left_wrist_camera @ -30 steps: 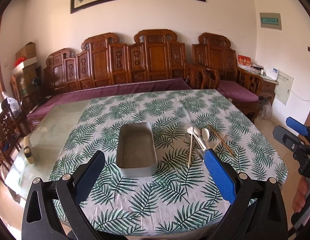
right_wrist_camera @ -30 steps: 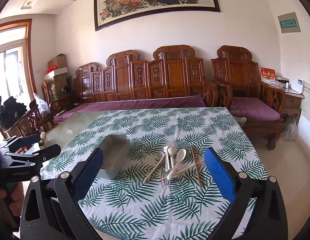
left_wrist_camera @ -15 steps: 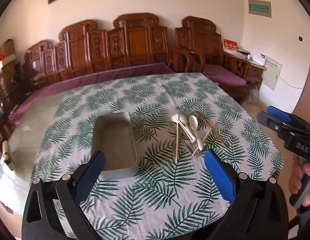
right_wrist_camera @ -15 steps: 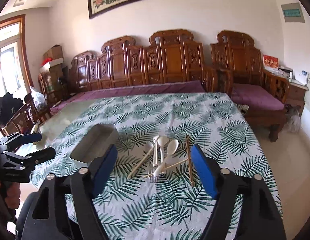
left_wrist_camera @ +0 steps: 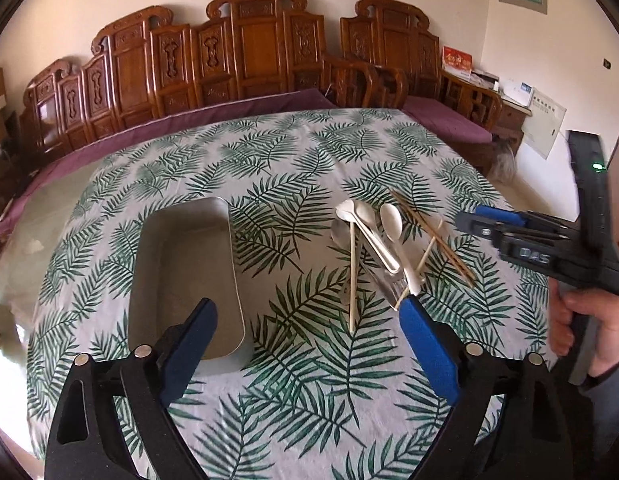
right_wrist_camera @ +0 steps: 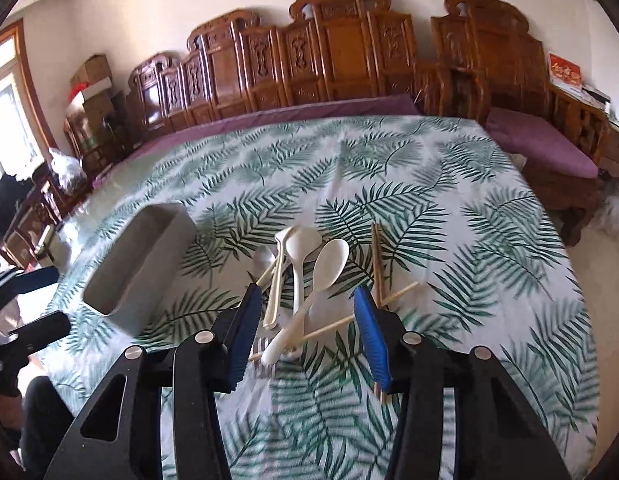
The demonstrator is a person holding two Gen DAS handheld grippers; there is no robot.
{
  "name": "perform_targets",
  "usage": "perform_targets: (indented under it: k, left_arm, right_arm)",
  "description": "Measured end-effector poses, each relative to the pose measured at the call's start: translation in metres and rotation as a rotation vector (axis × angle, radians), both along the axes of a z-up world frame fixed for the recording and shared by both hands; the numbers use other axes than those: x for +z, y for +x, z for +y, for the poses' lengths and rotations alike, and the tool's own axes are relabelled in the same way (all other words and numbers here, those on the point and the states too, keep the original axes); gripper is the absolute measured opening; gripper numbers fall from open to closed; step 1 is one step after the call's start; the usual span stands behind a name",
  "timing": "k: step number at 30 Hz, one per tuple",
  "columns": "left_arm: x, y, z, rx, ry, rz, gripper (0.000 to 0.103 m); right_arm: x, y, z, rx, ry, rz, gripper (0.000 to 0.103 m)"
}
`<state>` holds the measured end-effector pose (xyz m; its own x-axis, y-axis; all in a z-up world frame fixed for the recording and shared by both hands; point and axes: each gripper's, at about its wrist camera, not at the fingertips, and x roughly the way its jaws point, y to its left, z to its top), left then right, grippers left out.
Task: Organize utensils
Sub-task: 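Move both grippers down toward the utensil pile, then grasp a white plastic spoon with the right gripper while the left grasps a wooden chopstick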
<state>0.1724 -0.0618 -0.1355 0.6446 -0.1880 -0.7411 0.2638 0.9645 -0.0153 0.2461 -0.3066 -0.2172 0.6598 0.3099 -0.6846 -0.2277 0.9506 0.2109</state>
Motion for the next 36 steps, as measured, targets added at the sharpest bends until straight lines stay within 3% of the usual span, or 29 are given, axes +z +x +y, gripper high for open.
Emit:
perform_targets:
  k: [8, 12, 17, 22, 24, 30, 36]
  left_arm:
    - [-0.018, 0.022, -0.007, 0.005, 0.0, 0.033, 0.078]
    - [-0.03, 0.033, -0.011, 0.013, -0.002, 0.052, 0.077]
    - [-0.049, 0.049, -0.02, 0.015, 0.016, 0.077, 0.071]
    - [-0.065, 0.062, -0.031, 0.004, 0.043, 0.105, 0.067]
    - [-0.073, 0.067, -0.036, -0.006, 0.051, 0.124, 0.067]
    - [-0.089, 0.081, -0.047, -0.01, 0.06, 0.161, 0.061]
    - [-0.101, 0.096, -0.063, -0.03, 0.064, 0.195, 0.047]
  right_arm:
    - [-0.056, 0.047, 0.014, 0.047, 0.021, 0.129, 0.044]
    - [-0.076, 0.054, 0.025, 0.078, -0.047, 0.169, 0.038]
    - [-0.076, 0.051, 0.031, 0.094, -0.102, 0.16, 0.036]
    - [-0.077, 0.054, 0.023, 0.062, -0.106, 0.17, 0.013]
    - [-0.077, 0.055, 0.018, 0.049, -0.09, 0.175, 0.01]
    - [-0.066, 0.054, 0.011, 0.026, -0.04, 0.138, 0.009]
    - [-0.059, 0.052, 0.002, 0.013, -0.006, 0.117, 0.009]
